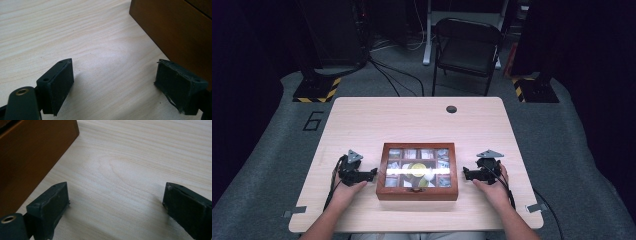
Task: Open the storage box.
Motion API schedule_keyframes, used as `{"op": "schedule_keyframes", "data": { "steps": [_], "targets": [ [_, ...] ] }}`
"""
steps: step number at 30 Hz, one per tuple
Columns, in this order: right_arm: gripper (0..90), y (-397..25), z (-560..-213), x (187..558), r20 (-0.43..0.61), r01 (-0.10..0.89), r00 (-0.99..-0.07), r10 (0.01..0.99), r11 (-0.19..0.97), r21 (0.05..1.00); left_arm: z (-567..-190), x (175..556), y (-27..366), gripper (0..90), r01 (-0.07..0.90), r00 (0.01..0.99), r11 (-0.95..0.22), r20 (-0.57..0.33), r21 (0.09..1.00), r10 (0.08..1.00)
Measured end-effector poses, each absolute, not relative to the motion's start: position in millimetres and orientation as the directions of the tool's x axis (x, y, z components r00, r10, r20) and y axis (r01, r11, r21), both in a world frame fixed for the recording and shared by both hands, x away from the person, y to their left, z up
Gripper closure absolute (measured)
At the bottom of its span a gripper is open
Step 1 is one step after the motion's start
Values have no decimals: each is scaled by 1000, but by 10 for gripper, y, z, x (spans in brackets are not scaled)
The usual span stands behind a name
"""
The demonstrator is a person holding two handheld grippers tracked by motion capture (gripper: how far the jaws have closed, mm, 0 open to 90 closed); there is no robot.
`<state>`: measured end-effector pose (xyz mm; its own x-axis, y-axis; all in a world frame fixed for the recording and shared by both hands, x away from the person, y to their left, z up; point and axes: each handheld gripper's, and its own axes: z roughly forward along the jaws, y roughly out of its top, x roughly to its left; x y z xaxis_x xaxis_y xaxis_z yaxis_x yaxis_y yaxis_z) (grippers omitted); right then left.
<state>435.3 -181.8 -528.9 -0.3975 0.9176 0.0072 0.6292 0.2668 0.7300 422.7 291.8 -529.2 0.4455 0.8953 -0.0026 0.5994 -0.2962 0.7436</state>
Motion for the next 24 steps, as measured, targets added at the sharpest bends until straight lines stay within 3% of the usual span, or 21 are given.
{"op": "schedule_keyframes", "data": {
  "steps": [16, 24],
  "targets": [
    [159, -1838, -5273, 4341, -2, 616, -406, 914, 276, 738, -5286, 4223, 2968, 213, 590, 449, -296, -1, 751, 893],
    [342, -1845, -5207, 4307, 11, 633, -420, 908, 284, 720, -5236, 4205, 3017, 322, 619, 438, -253, -59, 743, 897]
  ]
}}
